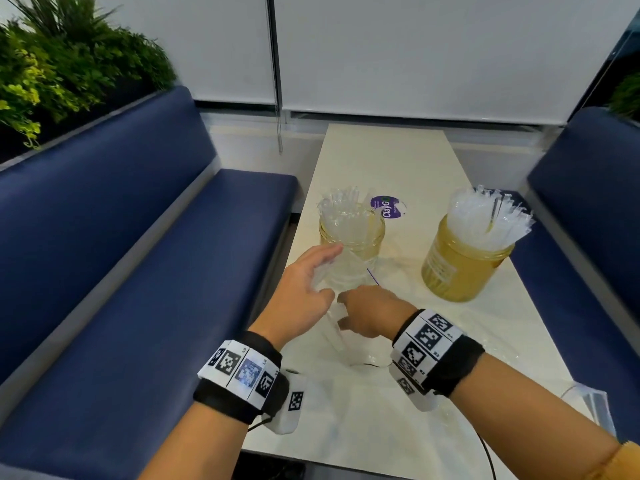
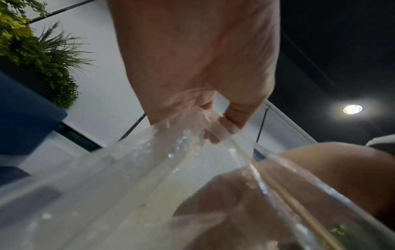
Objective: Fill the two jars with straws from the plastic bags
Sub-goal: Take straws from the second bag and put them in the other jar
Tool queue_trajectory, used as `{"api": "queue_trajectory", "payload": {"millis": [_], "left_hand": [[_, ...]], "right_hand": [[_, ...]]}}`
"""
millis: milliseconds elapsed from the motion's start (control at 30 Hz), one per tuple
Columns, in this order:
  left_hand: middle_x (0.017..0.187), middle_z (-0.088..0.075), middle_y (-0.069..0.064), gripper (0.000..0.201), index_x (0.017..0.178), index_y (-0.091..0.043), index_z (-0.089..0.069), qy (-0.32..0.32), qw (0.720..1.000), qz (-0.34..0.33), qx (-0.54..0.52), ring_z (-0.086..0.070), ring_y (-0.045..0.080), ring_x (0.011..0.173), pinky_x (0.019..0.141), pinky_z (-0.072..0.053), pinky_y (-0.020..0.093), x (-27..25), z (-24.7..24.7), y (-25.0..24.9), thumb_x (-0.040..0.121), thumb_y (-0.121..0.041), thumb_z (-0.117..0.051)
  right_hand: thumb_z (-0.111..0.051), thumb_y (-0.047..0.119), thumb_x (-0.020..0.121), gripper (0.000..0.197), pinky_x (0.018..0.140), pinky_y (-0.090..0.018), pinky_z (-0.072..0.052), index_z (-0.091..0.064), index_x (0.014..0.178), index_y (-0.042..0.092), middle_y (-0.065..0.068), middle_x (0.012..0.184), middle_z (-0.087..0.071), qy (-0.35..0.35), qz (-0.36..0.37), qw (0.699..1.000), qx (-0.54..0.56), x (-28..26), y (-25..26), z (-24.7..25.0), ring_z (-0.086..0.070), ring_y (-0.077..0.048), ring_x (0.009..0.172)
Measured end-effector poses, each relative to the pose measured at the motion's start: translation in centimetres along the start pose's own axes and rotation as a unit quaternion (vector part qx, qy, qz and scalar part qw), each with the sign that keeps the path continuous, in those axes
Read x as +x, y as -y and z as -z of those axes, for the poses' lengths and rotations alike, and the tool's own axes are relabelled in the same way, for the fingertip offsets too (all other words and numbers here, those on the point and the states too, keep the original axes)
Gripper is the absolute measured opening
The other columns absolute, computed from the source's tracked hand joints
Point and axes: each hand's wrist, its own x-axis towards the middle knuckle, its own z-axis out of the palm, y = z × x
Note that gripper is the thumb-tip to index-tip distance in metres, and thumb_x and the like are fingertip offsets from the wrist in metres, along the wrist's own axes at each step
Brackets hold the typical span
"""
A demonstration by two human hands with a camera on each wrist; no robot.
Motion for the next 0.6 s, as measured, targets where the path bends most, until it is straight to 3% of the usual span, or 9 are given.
{"api": "queue_trajectory", "payload": {"millis": [167,267,367,433,500,567,600], "left_hand": [[0.138,-0.051,-0.02,0.077,0.141,-0.025,-0.053,-0.006,0.999,-0.02,0.034,-0.045,-0.016,0.126,0.098,-0.032,-0.002,-0.5,-0.1,0.3,0.073,-0.016,-0.087],[0.137,-0.05,-0.023,0.088,0.141,-0.03,-0.05,-0.012,0.998,-0.002,0.059,-0.046,-0.01,0.125,0.097,-0.033,0.001,-0.6,-0.4,0.8,0.064,-0.034,-0.094],[0.13,-0.054,-0.022,0.09,0.134,-0.032,-0.054,-0.043,0.996,0.002,0.081,-0.052,-0.003,0.12,0.099,-0.04,0.013,-0.6,-1.2,1.1,0.055,-0.047,-0.096],[0.118,-0.059,-0.02,0.079,0.123,-0.03,-0.059,-0.089,0.991,-0.008,0.098,-0.057,-0.001,0.109,0.091,-0.046,0.015,-0.4,-2.0,1.2,0.055,-0.053,-0.094],[0.096,-0.061,-0.016,0.058,0.103,-0.026,-0.062,-0.154,0.981,-0.013,0.119,-0.059,0.002,0.088,0.073,-0.046,0.013,0.0,-2.7,1.4,0.061,-0.053,-0.091],[0.072,-0.054,-0.012,0.038,0.077,-0.027,-0.054,-0.224,0.968,-0.006,0.113,-0.051,0.007,0.065,0.056,-0.039,0.015,0.4,-3.0,1.7,0.067,-0.04,-0.088],[0.066,-0.052,-0.012,0.036,0.07,-0.027,-0.05,-0.249,0.963,-0.004,0.103,-0.048,0.008,0.059,0.054,-0.038,0.018,0.5,-3.1,1.8,0.068,-0.033,-0.086]], "right_hand": [[-0.056,0.04,0.099,0.056,0.108,-0.04,-0.043,-0.043,0.149,0.018,-0.007,0.147,-0.05,-0.027,0.009,0.999,0.017,-2.6,-0.3,3.5,-0.048,-0.029,0.133],[-0.059,0.037,0.098,0.054,0.105,-0.037,-0.045,-0.047,0.147,0.017,-0.007,0.143,-0.053,-0.043,0.017,0.999,-0.004,-5.2,-0.1,6.4,-0.053,-0.027,0.128],[-0.066,0.038,0.093,0.053,0.095,-0.035,-0.049,-0.054,0.14,0.016,-0.007,0.13,-0.062,-0.081,0.012,0.997,0.001,-7.1,0.4,8.9,-0.061,-0.026,0.115],[-0.071,0.038,0.09,0.052,0.09,-0.034,-0.052,-0.059,0.136,0.018,-0.006,0.124,-0.065,-0.103,0.018,0.994,0.001,-7.8,0.8,10.0,-0.064,-0.026,0.108],[-0.074,0.038,0.088,0.048,0.079,-0.031,-0.051,-0.063,0.131,0.02,-0.005,0.119,-0.066,-0.124,0.033,0.992,-0.003,-8.1,1.2,10.6,-0.065,-0.023,0.097],[-0.076,0.036,0.086,0.042,0.072,-0.029,-0.048,-0.067,0.124,0.02,-0.004,0.115,-0.067,-0.155,0.053,0.986,0.016,-8.3,1.5,10.7,-0.062,-0.02,0.088],[-0.076,0.036,0.085,0.038,0.071,-0.028,-0.05,-0.07,0.119,0.02,-0.003,0.112,-0.067,-0.175,0.067,0.981,0.039,-8.3,1.4,10.8,-0.062,-0.019,0.087]]}}
